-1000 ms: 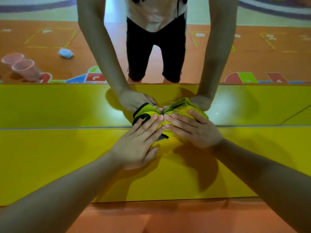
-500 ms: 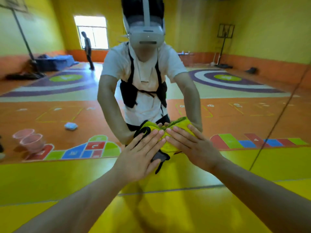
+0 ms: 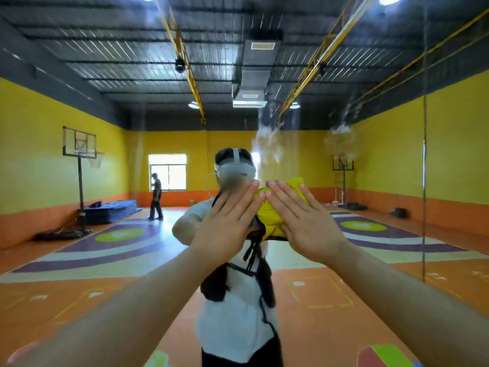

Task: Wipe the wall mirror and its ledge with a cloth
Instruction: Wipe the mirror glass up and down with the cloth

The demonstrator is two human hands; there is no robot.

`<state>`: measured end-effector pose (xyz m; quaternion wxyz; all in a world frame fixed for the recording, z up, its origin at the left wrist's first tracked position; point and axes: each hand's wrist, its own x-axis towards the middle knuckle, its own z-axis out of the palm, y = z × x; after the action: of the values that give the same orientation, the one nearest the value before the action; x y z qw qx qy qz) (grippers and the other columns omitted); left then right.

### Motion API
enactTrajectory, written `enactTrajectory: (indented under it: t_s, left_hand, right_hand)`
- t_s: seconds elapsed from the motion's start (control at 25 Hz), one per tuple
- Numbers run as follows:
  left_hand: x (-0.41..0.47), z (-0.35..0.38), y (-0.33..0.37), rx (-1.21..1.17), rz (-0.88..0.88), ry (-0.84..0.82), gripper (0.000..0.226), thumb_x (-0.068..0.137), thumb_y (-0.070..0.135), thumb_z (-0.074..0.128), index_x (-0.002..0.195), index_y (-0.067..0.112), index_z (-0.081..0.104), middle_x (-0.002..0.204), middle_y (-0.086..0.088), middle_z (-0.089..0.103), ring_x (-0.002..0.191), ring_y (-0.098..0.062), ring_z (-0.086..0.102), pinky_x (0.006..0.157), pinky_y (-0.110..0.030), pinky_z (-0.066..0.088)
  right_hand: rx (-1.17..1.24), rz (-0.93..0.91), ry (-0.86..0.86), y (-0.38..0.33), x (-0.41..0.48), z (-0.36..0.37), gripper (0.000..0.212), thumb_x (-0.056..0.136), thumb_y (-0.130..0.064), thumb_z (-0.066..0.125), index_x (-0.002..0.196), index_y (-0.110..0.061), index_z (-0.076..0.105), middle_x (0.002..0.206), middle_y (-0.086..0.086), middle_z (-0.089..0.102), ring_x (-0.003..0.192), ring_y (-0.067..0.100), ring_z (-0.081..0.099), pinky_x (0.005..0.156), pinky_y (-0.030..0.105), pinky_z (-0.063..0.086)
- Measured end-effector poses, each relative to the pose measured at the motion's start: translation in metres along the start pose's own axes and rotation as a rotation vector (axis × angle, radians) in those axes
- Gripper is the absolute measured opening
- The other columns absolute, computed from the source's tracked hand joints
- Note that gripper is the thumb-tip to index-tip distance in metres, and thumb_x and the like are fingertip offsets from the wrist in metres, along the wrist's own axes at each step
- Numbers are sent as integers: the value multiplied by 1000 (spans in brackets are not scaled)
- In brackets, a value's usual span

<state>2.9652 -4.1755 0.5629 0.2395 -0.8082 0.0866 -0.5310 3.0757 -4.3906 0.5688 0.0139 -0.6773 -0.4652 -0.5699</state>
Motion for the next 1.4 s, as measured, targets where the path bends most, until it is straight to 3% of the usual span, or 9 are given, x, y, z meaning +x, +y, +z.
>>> enactTrajectory:
  t_s: [0.24,0.36,0.56,0.68,0.76,0.8,0.96,1.16,1.4]
  left_hand:
    - [143,-32,-78,41,57,16,92,91,25,71,163,17,13,171,-7,13,159,-25,8,126,-51,22]
    - [223,-59,-124,96,115,41,82,98,24,62,163,18,13,171,-4,12,159,-23,10,125,-50,24]
    - [300,-107,-141,39,-43,-155,78,104,29,46,163,25,-4,169,7,-17,154,-9,-21,128,-35,-8]
    - [291,-131,-137,-283,-74,-282,83,86,37,35,163,23,11,167,11,-9,154,-4,-16,123,-26,-13]
    - [279,-135,-133,-433,-166,-164,73,91,43,28,160,18,31,169,7,10,156,-5,0,128,-29,-2]
    - [274,-132,-131,-446,-232,-81,64,100,43,30,158,18,37,168,6,18,156,-5,6,129,-31,4]
    - [269,-104,-110,-256,-419,118,54,110,41,29,159,20,36,169,3,24,157,-10,12,129,-41,14]
    - [247,-63,-83,29,-424,259,51,110,41,30,159,29,34,170,-3,21,158,-21,13,126,-45,13]
    - [157,-19,-31,71,-414,304,50,109,37,34,157,25,40,169,-7,24,158,-24,17,125,-51,21]
  right_hand:
    - [-56,51,41,92,116,-37,68,102,-34,31,164,-17,11,172,0,5,158,17,0,127,49,9]
    - [-52,92,91,137,183,-59,68,101,-37,28,164,-17,13,171,0,9,158,15,1,128,47,7]
    - [81,153,58,182,244,-93,69,100,-38,23,164,-21,5,172,-3,0,156,9,-12,128,43,-7]
    - [380,209,47,171,246,-107,73,94,-47,11,163,-23,20,171,-5,5,156,7,-9,127,41,-13]
    - [470,334,129,153,250,-106,63,103,-47,13,159,-24,32,170,-4,15,157,9,-1,127,42,-10]
    - [385,376,180,142,250,-100,58,107,-45,17,159,-25,32,170,-2,17,158,12,0,127,45,-7]
    - [58,394,320,115,242,-59,56,110,-44,19,162,-23,22,171,5,14,159,23,2,127,55,5]
    - [30,367,442,109,229,-43,50,111,-41,31,157,-22,38,167,5,29,157,25,17,125,55,17]
    - [50,390,419,49,140,-8,50,110,-36,37,158,-22,36,168,5,25,157,26,17,124,56,22]
